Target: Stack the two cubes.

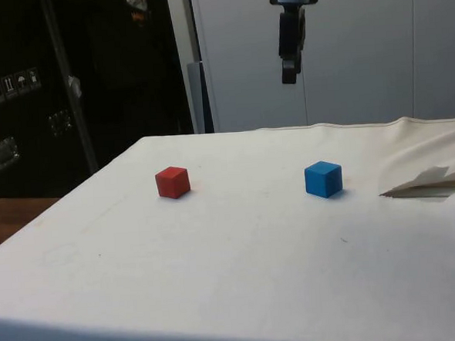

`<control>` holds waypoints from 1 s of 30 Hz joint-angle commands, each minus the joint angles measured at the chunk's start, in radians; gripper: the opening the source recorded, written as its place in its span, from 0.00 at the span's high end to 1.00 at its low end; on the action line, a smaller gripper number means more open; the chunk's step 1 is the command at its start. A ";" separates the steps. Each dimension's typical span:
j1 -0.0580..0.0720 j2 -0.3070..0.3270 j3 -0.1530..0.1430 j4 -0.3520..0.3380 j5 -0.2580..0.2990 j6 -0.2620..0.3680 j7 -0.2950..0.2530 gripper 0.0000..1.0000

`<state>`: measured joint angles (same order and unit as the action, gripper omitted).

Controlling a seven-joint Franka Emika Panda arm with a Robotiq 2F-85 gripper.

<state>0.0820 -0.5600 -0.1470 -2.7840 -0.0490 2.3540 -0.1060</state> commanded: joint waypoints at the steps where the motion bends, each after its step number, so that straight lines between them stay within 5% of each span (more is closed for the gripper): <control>1: -0.008 0.007 0.004 0.000 -0.013 -0.003 0.005 0.00; 3: -0.002 0.009 0.000 0.000 -0.006 -0.001 0.000 0.00; 4: -0.011 0.016 0.005 0.000 -0.021 -0.005 0.006 0.00; 10: -0.016 0.044 -0.006 -0.008 -0.042 0.014 0.004 0.00; 11: -0.007 0.041 -0.007 -0.002 -0.031 0.001 0.002 0.00; 13: -0.019 0.056 -0.014 -0.014 -0.048 0.027 0.002 0.00; 20: -0.023 0.088 -0.034 -0.028 -0.056 0.064 0.001 0.00; 21: -0.016 0.085 -0.035 -0.023 -0.048 0.050 -0.001 0.00; 28: -0.028 0.134 -0.052 -0.044 -0.063 0.114 0.006 0.00; 29: -0.020 0.133 -0.055 -0.038 -0.052 0.100 -0.001 0.00; 30: -0.029 0.139 -0.053 -0.045 -0.063 0.119 0.006 0.00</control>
<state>0.0610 -0.4220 -0.2040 -2.8240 -0.1010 2.4590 -0.1070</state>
